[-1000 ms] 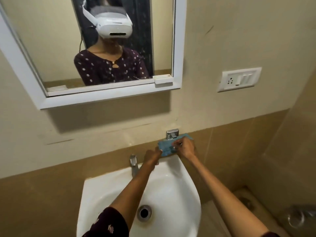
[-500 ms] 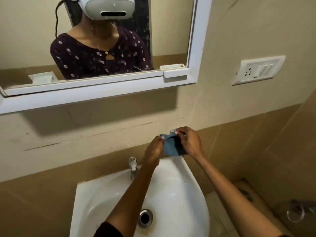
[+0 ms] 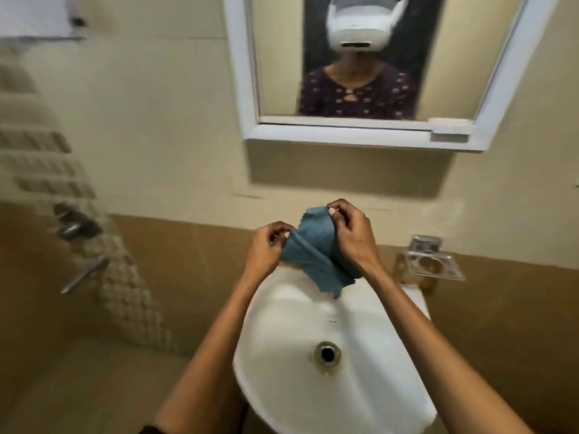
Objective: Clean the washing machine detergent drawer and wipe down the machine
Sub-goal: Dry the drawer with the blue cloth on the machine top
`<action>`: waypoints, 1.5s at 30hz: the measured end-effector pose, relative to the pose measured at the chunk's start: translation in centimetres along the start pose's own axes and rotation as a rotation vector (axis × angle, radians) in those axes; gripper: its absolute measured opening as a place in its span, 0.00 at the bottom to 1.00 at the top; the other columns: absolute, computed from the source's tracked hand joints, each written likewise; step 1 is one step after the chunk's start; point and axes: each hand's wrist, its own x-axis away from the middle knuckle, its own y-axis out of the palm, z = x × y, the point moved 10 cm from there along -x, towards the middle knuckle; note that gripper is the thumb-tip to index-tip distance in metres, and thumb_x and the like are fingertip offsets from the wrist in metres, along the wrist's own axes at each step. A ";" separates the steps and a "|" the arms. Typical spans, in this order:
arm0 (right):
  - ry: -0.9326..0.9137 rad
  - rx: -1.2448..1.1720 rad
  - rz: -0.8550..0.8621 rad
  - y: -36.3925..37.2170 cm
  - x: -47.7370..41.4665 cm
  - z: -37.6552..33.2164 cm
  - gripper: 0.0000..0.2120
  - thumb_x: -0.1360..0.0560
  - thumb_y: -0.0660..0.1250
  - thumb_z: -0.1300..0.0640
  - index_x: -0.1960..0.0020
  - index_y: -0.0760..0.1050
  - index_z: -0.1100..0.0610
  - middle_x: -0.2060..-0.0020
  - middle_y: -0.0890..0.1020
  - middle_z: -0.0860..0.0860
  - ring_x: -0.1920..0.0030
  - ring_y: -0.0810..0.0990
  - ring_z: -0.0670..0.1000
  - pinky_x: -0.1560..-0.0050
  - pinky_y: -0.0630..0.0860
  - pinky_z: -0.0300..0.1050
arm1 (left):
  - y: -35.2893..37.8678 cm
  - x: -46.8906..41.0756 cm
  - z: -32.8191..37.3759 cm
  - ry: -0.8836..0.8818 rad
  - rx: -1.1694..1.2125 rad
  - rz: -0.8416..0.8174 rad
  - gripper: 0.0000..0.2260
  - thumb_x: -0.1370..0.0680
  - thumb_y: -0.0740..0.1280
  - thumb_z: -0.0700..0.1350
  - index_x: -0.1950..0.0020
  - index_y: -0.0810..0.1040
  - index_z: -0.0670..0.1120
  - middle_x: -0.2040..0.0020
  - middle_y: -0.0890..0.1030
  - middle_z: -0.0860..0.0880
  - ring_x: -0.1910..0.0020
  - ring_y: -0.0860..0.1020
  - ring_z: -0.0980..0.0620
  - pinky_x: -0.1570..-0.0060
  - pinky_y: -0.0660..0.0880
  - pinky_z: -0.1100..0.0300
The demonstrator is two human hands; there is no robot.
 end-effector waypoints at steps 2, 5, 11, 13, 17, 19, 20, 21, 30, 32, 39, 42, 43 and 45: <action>-0.062 -0.051 -0.111 4.4 2.3 -4.0 0.08 0.20 0.57 0.58 0.53 0.74 0.56 0.59 0.78 0.48 0.57 0.75 0.49 0.56 0.72 0.44 | -5.5 4.1 -1.3 -0.077 -0.047 0.140 0.09 0.23 0.61 0.32 0.49 0.80 0.39 0.56 0.78 0.50 0.56 0.75 0.53 0.64 0.69 0.70; -0.172 -0.122 -0.260 10.3 6.4 -10.1 0.08 0.20 0.56 0.58 0.52 0.74 0.57 0.61 0.77 0.47 0.59 0.74 0.47 0.57 0.71 0.42 | -11.9 10.7 -2.2 -0.128 -0.079 0.227 0.08 0.23 0.58 0.32 0.52 0.76 0.41 0.55 0.77 0.48 0.53 0.74 0.52 0.56 0.67 0.66; -0.445 -0.312 -0.594 21.1 18.1 -25.3 0.08 0.21 0.58 0.65 0.51 0.75 0.63 0.60 0.78 0.48 0.60 0.72 0.39 0.58 0.67 0.30 | -25.8 26.2 -3.1 -0.360 -0.174 0.407 0.25 0.27 0.68 0.52 0.34 0.67 0.45 0.42 0.78 0.45 0.43 0.76 0.48 0.42 0.72 0.55; -0.495 -0.384 -0.662 23.5 22.4 -30.1 0.08 0.21 0.57 0.65 0.51 0.75 0.64 0.59 0.78 0.49 0.60 0.72 0.39 0.57 0.66 0.25 | -30.0 31.1 -3.1 -0.455 -0.306 0.404 0.23 0.29 0.72 0.53 0.39 0.74 0.43 0.47 0.81 0.45 0.49 0.79 0.48 0.47 0.75 0.53; -0.517 -0.530 -0.738 27.5 30.7 -38.9 0.08 0.21 0.58 0.62 0.52 0.75 0.62 0.60 0.78 0.50 0.61 0.72 0.40 0.58 0.66 0.26 | -38.4 43.0 -2.8 -0.587 -0.392 0.534 0.13 0.22 0.63 0.48 0.57 0.77 0.39 0.63 0.79 0.43 0.65 0.72 0.50 0.63 0.68 0.55; -0.507 -0.582 -0.734 29.1 34.3 -42.1 0.08 0.21 0.58 0.62 0.52 0.76 0.61 0.60 0.78 0.49 0.62 0.72 0.41 0.60 0.66 0.25 | -42.2 48.5 -2.3 -0.593 -0.320 0.683 0.12 0.19 0.59 0.46 0.49 0.78 0.40 0.52 0.82 0.42 0.56 0.76 0.49 0.53 0.72 0.54; -0.495 -0.599 -0.733 30.0 36.2 -43.5 0.08 0.21 0.58 0.61 0.51 0.77 0.61 0.60 0.79 0.50 0.62 0.73 0.42 0.61 0.66 0.26 | -44.0 51.4 -2.1 -0.588 -0.249 0.774 0.11 0.19 0.58 0.44 0.47 0.78 0.42 0.49 0.81 0.44 0.52 0.77 0.50 0.48 0.73 0.53; -0.486 -0.603 -0.732 31.0 38.5 -44.9 0.09 0.21 0.59 0.61 0.51 0.77 0.61 0.59 0.80 0.51 0.61 0.75 0.45 0.62 0.66 0.27 | -45.8 54.3 -1.6 -0.586 -0.174 0.858 0.11 0.19 0.57 0.43 0.48 0.78 0.44 0.50 0.81 0.45 0.52 0.76 0.50 0.46 0.73 0.52; -0.063 -0.418 -1.029 41.0 65.2 -49.0 0.12 0.23 0.63 0.51 0.51 0.74 0.60 0.58 0.78 0.53 0.56 0.77 0.54 0.57 0.71 0.43 | -58.0 75.9 -2.7 -0.655 0.175 1.208 0.12 0.19 0.53 0.41 0.52 0.76 0.44 0.50 0.77 0.44 0.51 0.75 0.50 0.50 0.72 0.59; 0.117 -0.475 -1.195 43.9 71.4 -49.3 0.15 0.22 0.59 0.48 0.54 0.75 0.60 0.58 0.80 0.55 0.57 0.78 0.55 0.56 0.73 0.47 | -59.5 79.0 -3.2 -0.628 0.209 1.202 0.13 0.19 0.52 0.40 0.57 0.74 0.48 0.54 0.78 0.47 0.54 0.75 0.53 0.52 0.72 0.62; 1.127 -1.204 -1.504 49.2 83.6 -51.2 0.18 0.20 0.53 0.50 0.57 0.75 0.59 0.60 0.78 0.57 0.56 0.77 0.54 0.55 0.78 0.46 | -59.7 82.1 -5.1 -0.736 0.043 0.787 0.09 0.22 0.57 0.43 0.54 0.76 0.43 0.52 0.78 0.44 0.54 0.73 0.52 0.55 0.69 0.61; 1.120 -1.303 -1.507 51.4 84.1 -50.8 0.16 0.34 0.74 0.53 0.50 0.75 0.58 0.53 0.78 0.55 0.49 0.76 0.53 0.40 0.72 0.46 | -61.4 84.2 -5.7 -0.818 -0.401 0.724 0.15 0.20 0.57 0.51 0.45 0.79 0.44 0.46 0.81 0.43 0.49 0.78 0.48 0.51 0.71 0.59; 1.074 -1.331 -1.538 51.8 84.0 -51.3 0.20 0.37 0.76 0.55 0.49 0.74 0.58 0.53 0.77 0.55 0.48 0.74 0.52 0.36 0.68 0.45 | -62.7 85.7 -5.2 -0.809 -0.500 0.829 0.15 0.20 0.58 0.51 0.45 0.80 0.44 0.45 0.81 0.44 0.47 0.78 0.47 0.49 0.72 0.58; 0.993 -1.269 -1.515 53.5 83.3 -51.6 0.12 0.28 0.66 0.53 0.49 0.73 0.59 0.50 0.76 0.56 0.47 0.74 0.54 0.39 0.70 0.46 | -65.7 90.0 -5.9 -0.849 -0.569 1.057 0.15 0.20 0.59 0.50 0.42 0.78 0.43 0.42 0.80 0.45 0.43 0.77 0.47 0.45 0.72 0.59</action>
